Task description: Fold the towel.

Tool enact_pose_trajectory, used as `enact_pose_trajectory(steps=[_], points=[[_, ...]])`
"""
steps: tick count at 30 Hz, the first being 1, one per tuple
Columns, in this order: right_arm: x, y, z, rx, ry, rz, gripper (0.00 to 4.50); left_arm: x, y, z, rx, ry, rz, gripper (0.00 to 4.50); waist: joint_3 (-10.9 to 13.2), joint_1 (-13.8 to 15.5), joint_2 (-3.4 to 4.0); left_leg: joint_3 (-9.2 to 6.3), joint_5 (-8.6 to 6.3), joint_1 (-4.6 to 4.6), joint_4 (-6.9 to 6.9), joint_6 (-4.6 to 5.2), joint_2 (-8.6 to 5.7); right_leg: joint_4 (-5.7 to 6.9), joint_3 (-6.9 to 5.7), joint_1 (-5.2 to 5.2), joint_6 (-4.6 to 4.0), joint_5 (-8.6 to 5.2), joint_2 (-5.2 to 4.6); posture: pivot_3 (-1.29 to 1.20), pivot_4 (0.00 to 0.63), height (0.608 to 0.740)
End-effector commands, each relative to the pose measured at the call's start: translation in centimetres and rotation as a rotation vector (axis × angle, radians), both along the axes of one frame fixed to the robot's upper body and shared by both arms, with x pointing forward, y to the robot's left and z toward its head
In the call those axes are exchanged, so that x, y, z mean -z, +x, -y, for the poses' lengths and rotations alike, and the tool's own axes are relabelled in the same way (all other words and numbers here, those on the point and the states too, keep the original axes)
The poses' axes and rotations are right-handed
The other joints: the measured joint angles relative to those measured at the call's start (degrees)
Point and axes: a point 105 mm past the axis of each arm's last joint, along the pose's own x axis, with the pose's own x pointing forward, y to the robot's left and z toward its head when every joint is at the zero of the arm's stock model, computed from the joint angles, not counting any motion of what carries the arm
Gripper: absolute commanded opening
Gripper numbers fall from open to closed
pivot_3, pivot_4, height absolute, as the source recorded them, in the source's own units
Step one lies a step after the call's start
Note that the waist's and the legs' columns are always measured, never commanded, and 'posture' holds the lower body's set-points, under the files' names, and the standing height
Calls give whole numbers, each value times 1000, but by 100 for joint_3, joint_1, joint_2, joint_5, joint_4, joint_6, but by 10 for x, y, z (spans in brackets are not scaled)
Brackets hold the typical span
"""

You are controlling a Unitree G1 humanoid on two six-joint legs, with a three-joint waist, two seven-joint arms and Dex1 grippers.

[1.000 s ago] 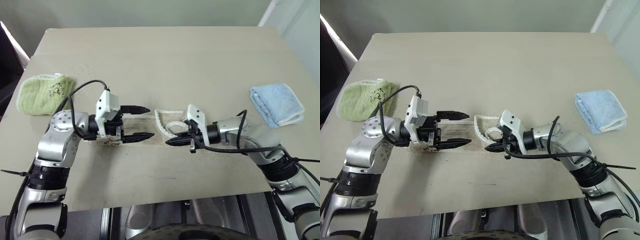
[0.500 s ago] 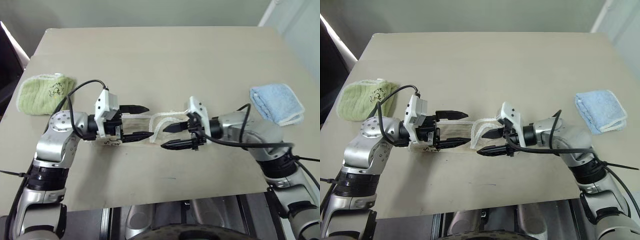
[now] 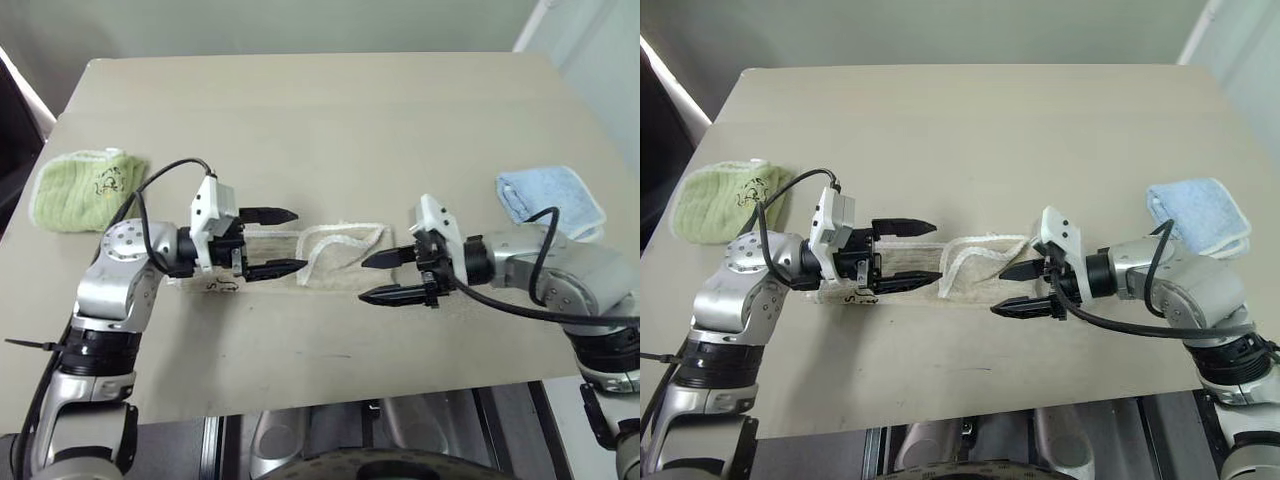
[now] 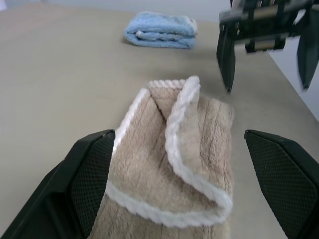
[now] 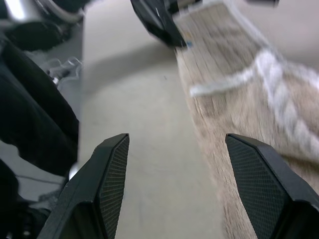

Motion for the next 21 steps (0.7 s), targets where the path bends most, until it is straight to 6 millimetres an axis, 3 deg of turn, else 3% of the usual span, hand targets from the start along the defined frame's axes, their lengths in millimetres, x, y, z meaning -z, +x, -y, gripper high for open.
enact_pose_trajectory(steps=[1, 4, 7, 15, 21], points=[[-2, 17, -9, 31, -3, 67, 3250, -10, -1, 3, 12, -2, 45, 4500, 0, -6, 0, 0, 0, 0, 0, 0, 0, 0, 0, -1, 0, 0, 0, 0, 150, 703], [0, 35, -18, 72, -18, 144, 3250, -13, -2, 3, 11, -2, 49, 4500, 0, -23, 1, 0, 0, -1, 0, 0, 2, 2, 0, -5, -1, 2, 2, 0, 150, 703], [-11, 48, -30, 104, 24, 190, 3250, -14, -2, 4, 6, 6, 55, 4500, 1, -25, 2, -1, 0, -3, -1, 1, 5, 1, -4, -6, -1, 2, 2, 0, 150, 703], [-16, 40, -40, 82, 84, 213, 3250, -15, -2, 5, 4, -7, 51, 4500, 1, 4, 2, 0, 0, -7, -1, 0, 4, -2, -7, -7, -3, 0, 0, 0, 150, 703], [-35, 31, -21, 192, 255, 194, 3250, -12, -5, 7, 14, -49, 27, 4500, 1, 22, 2, -2, 2, -6, 0, -3, 5, 0, -9, -4, -4, 0, -2, 0, 150, 703]])
